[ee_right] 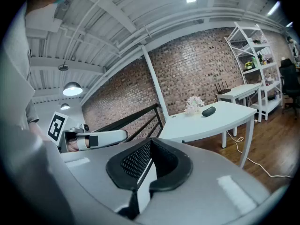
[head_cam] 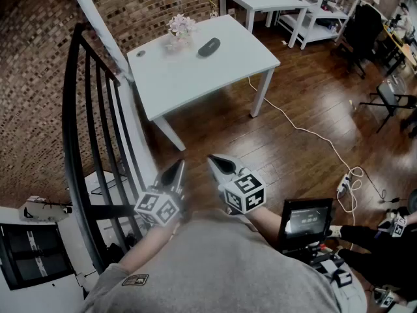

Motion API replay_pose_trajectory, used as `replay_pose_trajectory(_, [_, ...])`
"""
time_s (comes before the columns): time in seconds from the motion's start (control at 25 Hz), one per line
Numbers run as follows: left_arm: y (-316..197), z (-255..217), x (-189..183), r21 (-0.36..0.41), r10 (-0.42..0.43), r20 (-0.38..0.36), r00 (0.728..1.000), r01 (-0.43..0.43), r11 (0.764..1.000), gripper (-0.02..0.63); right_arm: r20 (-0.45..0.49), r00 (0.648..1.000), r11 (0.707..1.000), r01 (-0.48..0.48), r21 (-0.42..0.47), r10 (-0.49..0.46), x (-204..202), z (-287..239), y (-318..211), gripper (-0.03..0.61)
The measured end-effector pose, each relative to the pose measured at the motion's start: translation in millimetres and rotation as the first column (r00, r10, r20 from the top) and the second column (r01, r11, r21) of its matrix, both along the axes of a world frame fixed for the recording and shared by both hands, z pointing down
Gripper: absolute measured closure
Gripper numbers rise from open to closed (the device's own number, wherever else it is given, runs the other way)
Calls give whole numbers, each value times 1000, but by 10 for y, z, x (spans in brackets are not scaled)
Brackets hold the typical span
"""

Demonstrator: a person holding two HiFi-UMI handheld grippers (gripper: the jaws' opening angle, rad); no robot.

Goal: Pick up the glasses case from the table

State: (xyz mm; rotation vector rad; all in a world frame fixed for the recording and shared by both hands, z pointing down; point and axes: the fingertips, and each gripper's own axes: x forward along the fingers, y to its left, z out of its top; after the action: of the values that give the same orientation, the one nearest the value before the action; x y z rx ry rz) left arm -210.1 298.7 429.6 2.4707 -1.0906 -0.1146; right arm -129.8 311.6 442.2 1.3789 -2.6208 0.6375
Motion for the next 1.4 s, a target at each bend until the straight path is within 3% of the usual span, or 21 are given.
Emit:
replay_pose_trajectory(0.24, [6,74,154,8,-11,-2,1000,11,1000,614,-3,1000,1000,-3,7,3,169,90,33,568])
replay_pose_trajectory(0.4, [39,155,481,35,-20,-9,1000,20,999,614,-4,1000,1000,2,13,-2,507,212,57,568])
replay_pose_trajectory(0.8, [-427,52,887,14,-34,3,999,34,999,614,17,1000,1000,0,-1,0,913,147,-393,568])
replay_pose_trajectory(1.16, [-1358,205,938,23,-24,0,1000,24,999,614,0,1000,1000,-17,-13,18,995,328,-1281,568])
replay_pose_trajectory(1.4, [-2172,226,732,-8,-33,-8,999,33,999,614,-21,999,999,-29,-37,28,861,309,-2093,568])
